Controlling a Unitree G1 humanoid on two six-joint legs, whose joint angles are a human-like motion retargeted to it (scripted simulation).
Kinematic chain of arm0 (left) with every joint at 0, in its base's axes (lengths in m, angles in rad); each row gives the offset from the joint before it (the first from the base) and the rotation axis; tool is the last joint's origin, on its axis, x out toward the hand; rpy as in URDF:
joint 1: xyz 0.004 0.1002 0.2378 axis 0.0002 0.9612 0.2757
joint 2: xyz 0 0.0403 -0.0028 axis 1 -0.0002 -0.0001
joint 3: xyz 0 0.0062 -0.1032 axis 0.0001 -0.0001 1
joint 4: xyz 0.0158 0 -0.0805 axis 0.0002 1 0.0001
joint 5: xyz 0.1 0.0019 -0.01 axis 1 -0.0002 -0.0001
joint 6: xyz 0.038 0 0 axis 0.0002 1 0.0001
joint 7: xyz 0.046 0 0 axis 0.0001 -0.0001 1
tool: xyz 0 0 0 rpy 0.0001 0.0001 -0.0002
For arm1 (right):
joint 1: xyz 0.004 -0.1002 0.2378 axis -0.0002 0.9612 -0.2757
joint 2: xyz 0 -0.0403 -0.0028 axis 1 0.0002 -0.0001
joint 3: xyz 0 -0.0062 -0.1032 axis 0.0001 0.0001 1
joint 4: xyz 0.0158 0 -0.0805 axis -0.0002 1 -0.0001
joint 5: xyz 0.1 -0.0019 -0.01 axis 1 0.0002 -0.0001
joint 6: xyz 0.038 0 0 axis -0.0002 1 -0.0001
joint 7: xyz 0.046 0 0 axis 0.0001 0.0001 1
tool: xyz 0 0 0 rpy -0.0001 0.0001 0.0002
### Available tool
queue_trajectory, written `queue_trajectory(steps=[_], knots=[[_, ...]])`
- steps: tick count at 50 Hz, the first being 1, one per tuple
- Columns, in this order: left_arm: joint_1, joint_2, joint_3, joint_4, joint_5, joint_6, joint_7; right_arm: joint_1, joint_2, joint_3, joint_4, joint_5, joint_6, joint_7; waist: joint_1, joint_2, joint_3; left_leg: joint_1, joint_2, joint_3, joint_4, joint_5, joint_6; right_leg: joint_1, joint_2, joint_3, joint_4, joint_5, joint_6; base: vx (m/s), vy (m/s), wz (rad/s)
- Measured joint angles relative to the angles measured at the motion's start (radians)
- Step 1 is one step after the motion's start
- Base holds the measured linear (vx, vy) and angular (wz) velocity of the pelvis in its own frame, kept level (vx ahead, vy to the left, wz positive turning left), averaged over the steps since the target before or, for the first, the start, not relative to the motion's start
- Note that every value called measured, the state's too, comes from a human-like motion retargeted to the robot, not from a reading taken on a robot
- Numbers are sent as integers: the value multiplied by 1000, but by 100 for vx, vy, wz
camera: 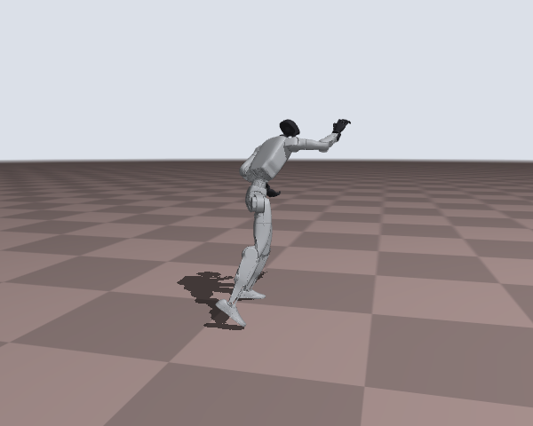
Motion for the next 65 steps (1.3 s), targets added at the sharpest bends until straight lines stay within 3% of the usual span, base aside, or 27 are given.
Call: queue_trajectory(steps=[3, 5, 8, 10, 12, 17, 20, 23, 28, 30, 32, 33, 35, 37, 40, 41, 42, 43, 44, 49, 52, 55, 57, 59, 61, 63, 65], knots=[[-84, 40, -78, -10, 0, -60, 10, -437, 101, 406, 610, 292, -26, -70, 10, 9, 3, -28, -9, 25, -10, 8, 10, -41, -27, -28, 12, -33, 0, -11, 0, -24], [-121, 28, -113, -28, 0, -86, 14, -567, 192, 469, 828, 601, -92, -35, 9, 21, 21, -38, -14, 44, -30, 15, 8, -66, -44, -42, 9, -52, 0, -13, 0, -41], [-90, -51, -138, -72, 0, -90, 5, -546, 249, 423, 682, 583, -187, -69, -11, 50, 37, -42, -28, 75, -76, 25, 2, -100, -71, -64, 4, -79, 0, -13, 3, -36], [-42, -116, -144, -112, 0, -93, 11, -415, 272, 337, 393, 427, -217, -227, -42, 67, 46, -42, -37, 90, -111, 34, -2, -130, -84, -79, 15, -109, 0, -13, 1, -29], [10, -169, -169, -161, 0, -93, 11, -210, 309, 217, 30, 263, -230, -270, -68, 86, 51, -57, -45, 105, -141, 43, -1, -183, -94, -88, 23, -162, 0, -14, 1, -37], [132, -253, -249, -299, 0, -111, 32, 329, 494, 23, -599, -158, -195, -139, -147, 137, 51, -171, -64, 135, -160, 83, -31, -364, -153, -242, -22, -272, -39, -18, -6, -22], [203, -302, -324, -407, 0, -167, 50, 630, 666, 52, -726, -229, -238, -71, -243, 165, 51, -280, -93, 141, -149, 110, -47, -490, -183, -314, -107, -276, -56, -18, -15, 32], [252, -322, -401, -503, 0, -221, 77, 881, 777, 70, -747, -230, -267, -77, -339, 183, 51, -402, -126, 155, -140, 146, -60, -644, -208, -349, -128, -201, -71, -16, -20, 52], [311, -306, -551, -578, 0, -225, 150, 1235, 846, -46, -836, -136, -333, -44, -429, 278, 51, -588, -113, 161, -40, 161, -56, -845, -242, -352, -25, -293, -115, -14, -22, 9], [312, -295, -620, -579, 0, -217, 161, 1299, 843, -64, -863, -117, -341, -32, -451, 304, 51, -629, -83, 190, -15, 162, -42, -946, -227, -291, 22, -289, -110, -10, -23, -98], [215, -197, -552, -451, 0, -107, 112, 1338, 813, -75, -890, -128, -300, 16, -472, 327, 51, -628, -44, 232, -5, 152, -31, -1024, -195, -238, 60, -277, -110, -4, -25, -149], [185, -205, -585, -434, 0, -100, 99, 1341, 828, -66, -892, -120, -305, 3, -492, 328, 51, -615, -33, 252, -14, 149, -30, -1047, -182, -217, 68, -275, -104, 0, -25, -133], [-6, -56, -452, -279, 647, -104, 195, 1386, 781, -117, -917, -162, -342, 17, -532, 356, 51, -580, -9, 281, 14, 130, -19, -1068, -164, -169, 106, -287, -96, 2, -24, -117], [-126, 5, -395, -244, 1305, -70, 333, 1414, 739, -167, -938, -154, -403, 39, -585, 379, 51, -555, 8, 293, 57, 134, -23, -1067, -151, -132, 128, -298, -93, 5, -22, -97], [-263, -43, -384, -236, 1490, -49, 415, 1441, 720, -158, -924, -149, -407, 45, -665, 403, 51, -438, 19, 318, 80, 137, -22, -1003, -129, -72, 143, -320, -103, 14, -20, -131], [-333, 75, -292, -183, 2200, 282, 562, 1469, 681, -197, -942, -130, -411, 52, -692, 412, 51, -387, 30, 326, 96, 129, -9, -974, -116, -54, 162, -335, -105, 19, -18, -166], [-395, 102, -269, -166, 2456, 396, 640, 1477, 661, -212, -945, -117, -411, 58, -707, 417, 51, -336, 32, 341, 94, 127, 1, -947, -106, -35, 165, -344, -105, 23, -15, -155], [-443, -51, -384, -220, 1804, 75, 576, 1447, 677, -183, -918, -117, -401, 62, -699, 415, 51, -286, 17, 370, 56, 139, 7, -928, -103, -13, 137, -338, -103, 25, -14, -144], [-492, -94, -403, -235, 1624, -35, 540, 1440, 678, -186, -909, -107, -410, 68, -704, 419, 51, -233, 13, 388, 40, 141, 12, -894, -95, 5, 121, -345, -101, 27, -13, -143], [-627, -3, -227, -271, 1869, -59, 603, 1494, 659, -311, -929, -20, -501, 65, -745, 444, 51, 95, 22, 461, -4, 148, 26, -626, -37, 78, 41, -394, -75, 34, -14, -173], [-644, 109, -96, -303, 2074, 5, 646, 1512, 650, -365, -943, 4, -513, 105, -773, 460, 51, 266, 13, 479, -48, 194, 24, -437, -15, 108, -74, -393, -79, 37, -11, -139], [-700, 274, 28, -279, 2121, 62, 620, 1522, 643, -408, -955, 40, -508, 161, -794, 473, 45, 397, 5, 479, -69, 242, 22, -279, 2, 123, -177, -378, -74, 34, -9, -126], [-829, 438, 54, -159, 2140, 125, 616, 1551, 613, -434, -966, 74, -502, 186, -804, 497, -4, 437, -2, 471, -48, 257, 42, -222, 3, 136, -210, -378, -60, 30, -5, -111], [-1076, 630, -77, 98, 2198, 213, 674, 1587, 592, -450, -976, 108, -497, 182, -799, 522, -58, 439, 5, 462, -7, 281, 50, -203, 12, 157, -223, -379, -64, 21, -6, -87], [-1441, 771, -381, 474, 2262, 309, 751, 1601, 580, -450, -968, 126, -499, 144, -800, 535, -82, 429, 14, 443, 43, 304, 57, -191, 14, 171, -221, -387, -69, 13, -3, -51], [-1830, 778, -775, 950, 2248, 394, 743, 1605, 581, -432, -942, 124, -487, 89, -813, 535, -96, 408, 19, 415, 89, 332, 60, -179, 13, 176, -221, -396, -80, 10, 0, -18], [-2051, 693, -1058, 1421, 2122, 418, 557, 1614, 576, -411, -907, 130, -466, 60, -840, 545, -103, 389, 20, 384, 119, 367, 59, -162, 8, 169, -230, -402, -94, 11, 1, 2]])
